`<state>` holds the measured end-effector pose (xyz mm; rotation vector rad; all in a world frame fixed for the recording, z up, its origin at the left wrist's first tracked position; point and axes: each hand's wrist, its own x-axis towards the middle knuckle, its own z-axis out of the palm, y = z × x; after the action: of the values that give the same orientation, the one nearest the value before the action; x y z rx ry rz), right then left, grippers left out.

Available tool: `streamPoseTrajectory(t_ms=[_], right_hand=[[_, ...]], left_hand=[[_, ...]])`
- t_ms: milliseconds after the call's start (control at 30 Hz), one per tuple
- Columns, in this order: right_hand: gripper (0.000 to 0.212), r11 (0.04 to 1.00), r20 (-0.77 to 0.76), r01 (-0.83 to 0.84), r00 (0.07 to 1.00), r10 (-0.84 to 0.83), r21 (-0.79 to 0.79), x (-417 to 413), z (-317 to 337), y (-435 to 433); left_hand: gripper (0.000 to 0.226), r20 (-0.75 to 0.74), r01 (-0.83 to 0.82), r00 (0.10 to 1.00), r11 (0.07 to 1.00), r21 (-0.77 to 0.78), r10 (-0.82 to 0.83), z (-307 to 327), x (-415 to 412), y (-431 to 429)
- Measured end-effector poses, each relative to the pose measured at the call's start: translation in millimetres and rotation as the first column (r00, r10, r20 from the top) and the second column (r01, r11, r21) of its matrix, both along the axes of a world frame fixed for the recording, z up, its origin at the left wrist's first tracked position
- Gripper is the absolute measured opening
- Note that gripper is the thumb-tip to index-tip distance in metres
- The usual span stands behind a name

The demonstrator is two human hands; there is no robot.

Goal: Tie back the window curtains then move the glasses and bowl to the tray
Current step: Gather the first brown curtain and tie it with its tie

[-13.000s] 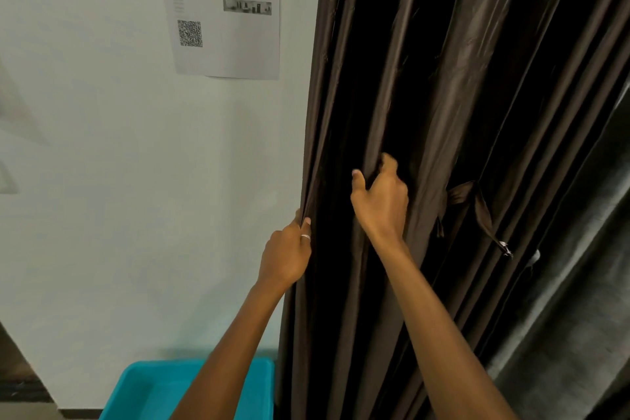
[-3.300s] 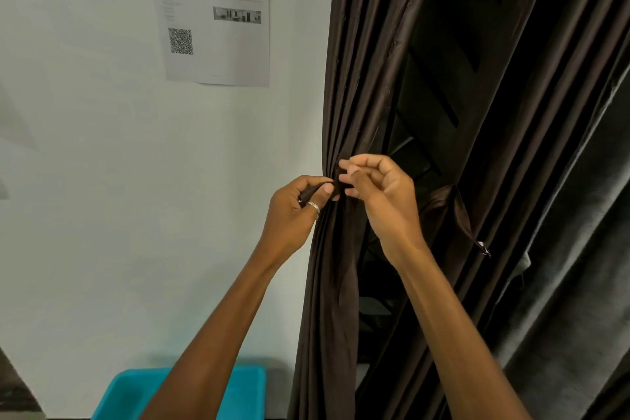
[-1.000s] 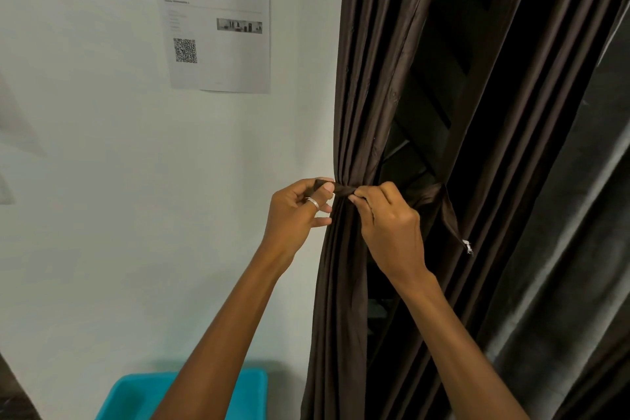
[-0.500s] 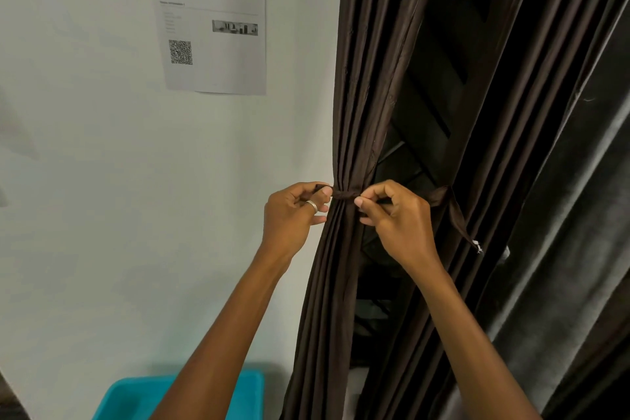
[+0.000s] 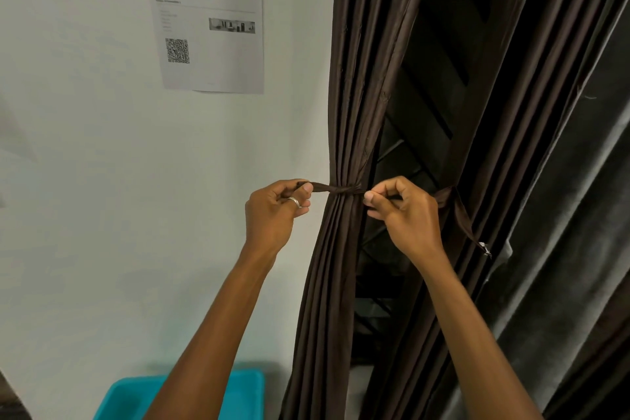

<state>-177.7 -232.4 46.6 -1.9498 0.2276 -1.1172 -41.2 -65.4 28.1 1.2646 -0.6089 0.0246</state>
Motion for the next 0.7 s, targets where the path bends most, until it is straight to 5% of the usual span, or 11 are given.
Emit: streamPoseTrajectory(t_ms=[333,700], right_hand=[[0.003,0.99,-0.03,-0.063,0.997,0.067,0.126,12.1,-2.4,1.6],[0.01,0.99,-0.031,0.093,0.995,-0.09,0.105,18.5,-6.7,-4.3]], left_hand=[[0.015,0.046,-0.072,0.997,0.995,0.065,0.069,-3.6,2.0,-3.0],[0.026,0.035,-0.148,0.989,0.974,0.171,0.144,-9.6,-2.1,-18.4]])
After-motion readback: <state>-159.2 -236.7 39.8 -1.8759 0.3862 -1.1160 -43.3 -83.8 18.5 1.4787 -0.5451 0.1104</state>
